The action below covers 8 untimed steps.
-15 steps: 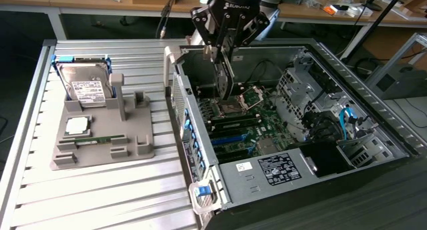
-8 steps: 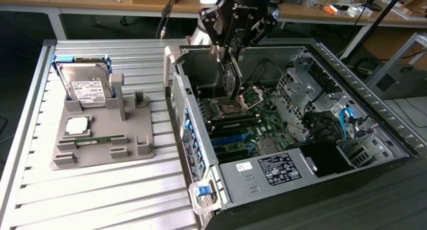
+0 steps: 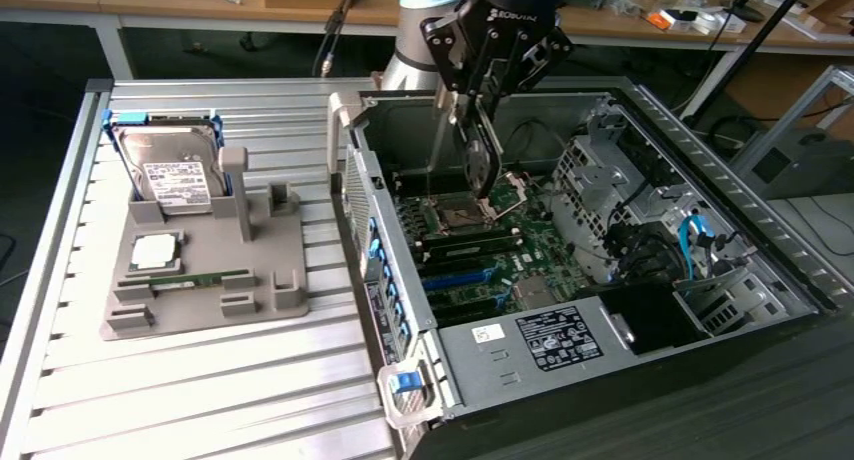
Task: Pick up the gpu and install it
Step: 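Pick up the gpu and move the gpu toward the slot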
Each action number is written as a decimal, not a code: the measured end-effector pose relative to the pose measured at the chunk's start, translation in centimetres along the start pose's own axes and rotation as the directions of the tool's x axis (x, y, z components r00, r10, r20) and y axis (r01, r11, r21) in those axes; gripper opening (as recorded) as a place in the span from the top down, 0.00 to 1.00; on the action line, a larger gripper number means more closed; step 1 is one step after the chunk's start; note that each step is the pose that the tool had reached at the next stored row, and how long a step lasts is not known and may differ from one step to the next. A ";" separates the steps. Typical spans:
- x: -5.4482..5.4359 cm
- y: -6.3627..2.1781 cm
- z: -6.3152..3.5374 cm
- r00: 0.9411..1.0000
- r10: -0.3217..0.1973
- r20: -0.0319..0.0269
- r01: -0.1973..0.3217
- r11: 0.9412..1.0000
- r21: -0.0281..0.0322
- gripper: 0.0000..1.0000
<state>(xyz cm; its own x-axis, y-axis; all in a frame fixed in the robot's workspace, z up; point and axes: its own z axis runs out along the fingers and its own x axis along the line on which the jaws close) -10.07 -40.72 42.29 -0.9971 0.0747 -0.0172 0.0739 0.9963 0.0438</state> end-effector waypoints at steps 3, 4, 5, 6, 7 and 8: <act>-1.0 0.05 0.03 1.000 0.000 -0.001 0.000 1.000 0.000 0.73; -1.2 0.07 0.05 1.000 0.000 -0.001 0.000 1.000 0.000 0.73; -1.5 0.09 0.06 1.000 0.000 -0.001 0.000 1.000 0.000 0.73; -1.8 0.11 0.07 1.000 0.000 -0.002 0.000 1.000 0.000 0.73; -2.2 0.13 0.09 1.000 0.000 -0.002 0.000 1.000 0.000 0.73; -2.7 0.17 0.13 1.000 0.000 -0.002 0.000 1.000 0.000 0.73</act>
<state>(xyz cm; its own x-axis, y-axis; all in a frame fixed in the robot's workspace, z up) -7.39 -40.75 42.21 -0.9971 0.0748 -0.0151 0.0740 0.9963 0.0437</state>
